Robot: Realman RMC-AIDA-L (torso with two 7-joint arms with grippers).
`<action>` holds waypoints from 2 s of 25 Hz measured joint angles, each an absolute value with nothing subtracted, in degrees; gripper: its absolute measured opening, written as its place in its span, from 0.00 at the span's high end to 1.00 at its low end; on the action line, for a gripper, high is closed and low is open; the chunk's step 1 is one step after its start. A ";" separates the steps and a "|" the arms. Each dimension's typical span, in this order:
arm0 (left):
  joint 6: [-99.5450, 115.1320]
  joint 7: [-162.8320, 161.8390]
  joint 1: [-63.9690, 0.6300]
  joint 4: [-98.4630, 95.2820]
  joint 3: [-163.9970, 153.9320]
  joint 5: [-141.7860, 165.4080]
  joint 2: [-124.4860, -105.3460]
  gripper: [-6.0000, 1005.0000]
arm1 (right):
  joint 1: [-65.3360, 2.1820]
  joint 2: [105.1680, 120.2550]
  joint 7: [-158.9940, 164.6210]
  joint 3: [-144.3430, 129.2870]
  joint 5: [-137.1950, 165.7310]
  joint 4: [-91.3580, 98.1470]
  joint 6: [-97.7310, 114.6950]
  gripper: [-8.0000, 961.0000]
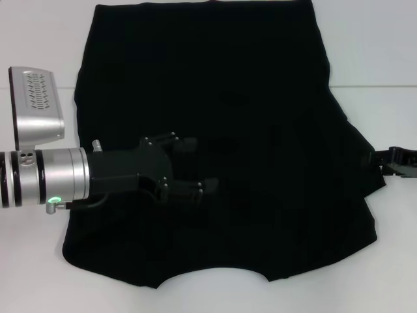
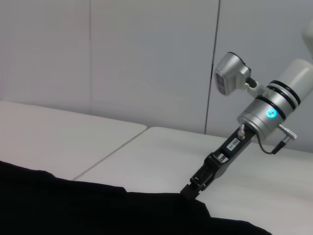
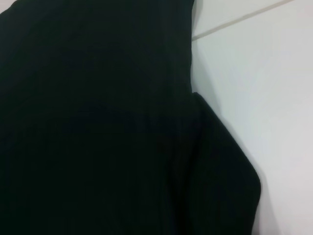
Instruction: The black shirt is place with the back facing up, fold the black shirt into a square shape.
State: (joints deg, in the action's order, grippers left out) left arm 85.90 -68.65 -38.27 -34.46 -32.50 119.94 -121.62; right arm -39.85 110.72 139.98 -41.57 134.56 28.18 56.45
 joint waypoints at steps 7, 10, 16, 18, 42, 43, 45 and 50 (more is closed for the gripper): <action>85.75 -68.77 -38.24 -34.46 -32.32 119.94 -121.64 0.06 | -39.88 111.79 138.26 -41.57 134.56 27.83 54.33 0.48; 85.65 -68.66 -38.07 -34.46 -32.35 119.83 -121.65 0.06 | -39.96 112.03 137.91 -41.57 134.57 27.74 53.85 0.63; 85.45 -68.54 -37.84 -34.45 -32.43 119.61 -121.72 0.06 | -39.57 112.65 136.87 -41.22 134.41 27.70 52.56 0.86; 85.45 -68.67 -37.80 -34.45 -32.43 119.57 -121.72 0.06 | -39.41 112.73 136.11 -40.53 134.22 27.71 52.25 0.92; 87.83 -69.77 -37.38 -34.10 -32.04 118.91 -122.46 0.06 | -36.23 113.42 119.23 -29.20 126.03 27.50 46.64 0.99; 87.87 -69.89 -37.34 -34.10 -32.02 118.91 -122.46 0.06 | -36.55 113.62 118.91 -29.37 126.00 27.46 45.79 0.99; 87.89 -70.16 -37.29 -34.12 -32.00 118.90 -122.45 0.06 | -37.14 114.19 118.01 -29.49 125.99 27.41 43.94 0.99; 87.90 -70.18 -37.21 -34.21 -32.01 118.82 -122.43 0.06 | -38.23 115.08 116.53 -29.61 126.04 27.07 40.95 0.99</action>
State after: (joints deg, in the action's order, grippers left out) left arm 87.90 -70.18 -37.21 -34.21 -32.01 118.82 -122.43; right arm -38.23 115.08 116.53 -29.61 126.04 27.07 40.95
